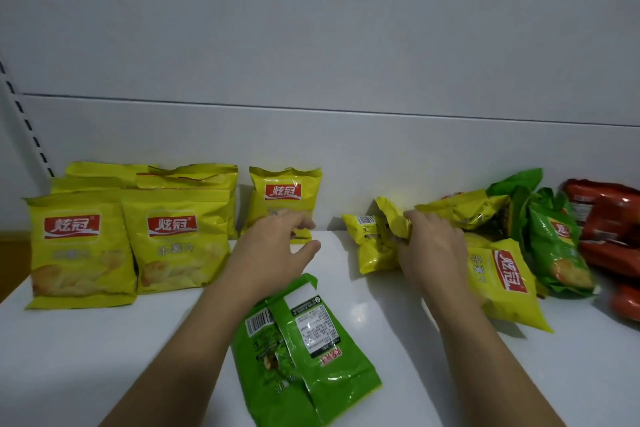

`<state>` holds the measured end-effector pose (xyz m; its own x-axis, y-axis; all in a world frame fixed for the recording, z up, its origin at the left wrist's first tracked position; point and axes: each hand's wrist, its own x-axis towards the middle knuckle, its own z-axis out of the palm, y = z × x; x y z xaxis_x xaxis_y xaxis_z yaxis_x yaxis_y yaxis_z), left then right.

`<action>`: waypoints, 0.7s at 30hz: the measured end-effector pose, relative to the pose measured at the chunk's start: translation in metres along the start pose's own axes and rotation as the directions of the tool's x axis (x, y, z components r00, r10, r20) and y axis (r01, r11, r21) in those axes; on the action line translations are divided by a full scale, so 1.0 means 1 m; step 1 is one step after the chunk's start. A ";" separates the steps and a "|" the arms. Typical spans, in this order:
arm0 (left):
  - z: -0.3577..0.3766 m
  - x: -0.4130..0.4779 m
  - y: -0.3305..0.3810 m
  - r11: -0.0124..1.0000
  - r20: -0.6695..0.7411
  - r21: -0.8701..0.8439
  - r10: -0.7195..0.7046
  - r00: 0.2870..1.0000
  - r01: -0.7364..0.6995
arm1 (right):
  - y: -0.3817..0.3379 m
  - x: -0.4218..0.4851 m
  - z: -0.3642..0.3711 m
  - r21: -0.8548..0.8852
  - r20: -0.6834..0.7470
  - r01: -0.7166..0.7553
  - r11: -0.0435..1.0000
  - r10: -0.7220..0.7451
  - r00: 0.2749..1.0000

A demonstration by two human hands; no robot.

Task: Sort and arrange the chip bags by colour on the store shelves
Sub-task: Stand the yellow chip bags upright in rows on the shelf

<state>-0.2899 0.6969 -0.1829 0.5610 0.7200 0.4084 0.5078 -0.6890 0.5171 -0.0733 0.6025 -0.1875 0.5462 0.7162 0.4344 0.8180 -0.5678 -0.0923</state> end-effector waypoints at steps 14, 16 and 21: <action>-0.009 -0.020 0.015 0.864 -0.110 -0.491 -0.187 0.976 0.110 | -0.020 0.037 -0.079 0.929 -0.270 0.171 0.328 0.284 0.920; -0.012 -0.018 0.015 0.805 -0.064 -0.570 -0.242 0.968 0.164 | -0.029 0.037 -0.069 0.987 -0.110 0.081 0.138 0.214 0.971; -0.027 -0.018 0.023 0.204 0.366 -0.880 -0.285 0.886 0.429 | -0.041 0.015 -0.037 0.982 -0.011 -0.006 -0.186 -0.089 0.996</action>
<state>-0.3057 0.6702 -0.1584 0.5912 0.8042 -0.0612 -0.2308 0.2414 0.9426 -0.1051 0.6215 -0.1446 0.4696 0.7595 0.4503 0.0217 0.4999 -0.8658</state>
